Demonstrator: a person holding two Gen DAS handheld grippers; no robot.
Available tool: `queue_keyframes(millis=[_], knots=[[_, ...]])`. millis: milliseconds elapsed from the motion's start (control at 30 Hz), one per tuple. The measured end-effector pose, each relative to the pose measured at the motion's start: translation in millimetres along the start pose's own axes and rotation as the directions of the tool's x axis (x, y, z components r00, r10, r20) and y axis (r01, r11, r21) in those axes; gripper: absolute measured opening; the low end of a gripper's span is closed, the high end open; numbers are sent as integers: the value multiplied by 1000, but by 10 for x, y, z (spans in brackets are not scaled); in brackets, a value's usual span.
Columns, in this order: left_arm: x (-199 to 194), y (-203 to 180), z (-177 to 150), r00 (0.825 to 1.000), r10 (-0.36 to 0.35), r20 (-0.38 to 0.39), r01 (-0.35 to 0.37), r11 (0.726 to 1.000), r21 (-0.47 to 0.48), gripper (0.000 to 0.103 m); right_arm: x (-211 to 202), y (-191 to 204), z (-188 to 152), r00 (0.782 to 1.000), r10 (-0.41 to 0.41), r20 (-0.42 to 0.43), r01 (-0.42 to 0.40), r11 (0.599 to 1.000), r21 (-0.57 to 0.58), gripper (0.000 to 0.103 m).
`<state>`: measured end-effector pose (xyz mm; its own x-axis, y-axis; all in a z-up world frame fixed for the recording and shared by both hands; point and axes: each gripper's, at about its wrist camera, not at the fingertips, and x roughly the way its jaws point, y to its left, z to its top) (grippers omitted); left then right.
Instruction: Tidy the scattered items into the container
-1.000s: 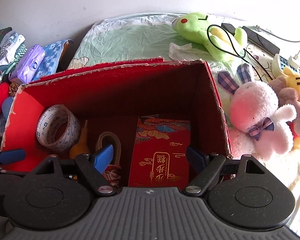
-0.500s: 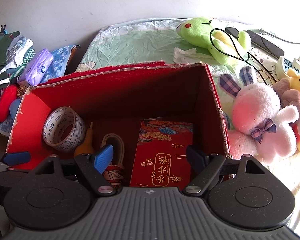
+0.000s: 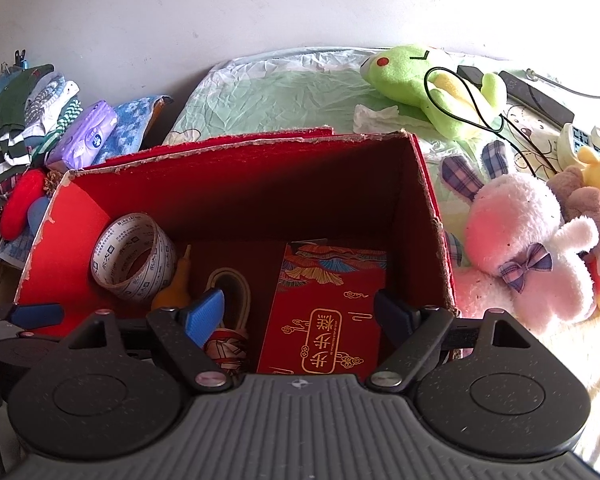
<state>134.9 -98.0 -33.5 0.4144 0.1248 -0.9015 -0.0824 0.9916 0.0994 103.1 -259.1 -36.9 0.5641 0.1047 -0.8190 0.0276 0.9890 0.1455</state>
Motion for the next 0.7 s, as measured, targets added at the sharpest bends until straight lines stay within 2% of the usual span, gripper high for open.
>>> queue_keyframes(millis=[300, 433, 500, 700], knots=[[-64, -12, -31, 1000, 17, 25, -17, 1000, 2, 102, -7, -9, -3, 1000, 13, 0, -13, 1000, 1, 86], [-23, 5, -39, 1000, 10, 5, -10, 1000, -6, 102, 3, 20, -9, 1000, 3, -8, -3, 1000, -15, 87], [-23, -8, -55, 1000, 19, 9, -19, 1000, 2, 102, 16, 33, -4, 1000, 11, -20, -11, 1000, -26, 92], [-21, -8, -65, 1000, 22, 15, -22, 1000, 3, 102, 23, 46, -10, 1000, 3, -20, -3, 1000, -25, 93]])
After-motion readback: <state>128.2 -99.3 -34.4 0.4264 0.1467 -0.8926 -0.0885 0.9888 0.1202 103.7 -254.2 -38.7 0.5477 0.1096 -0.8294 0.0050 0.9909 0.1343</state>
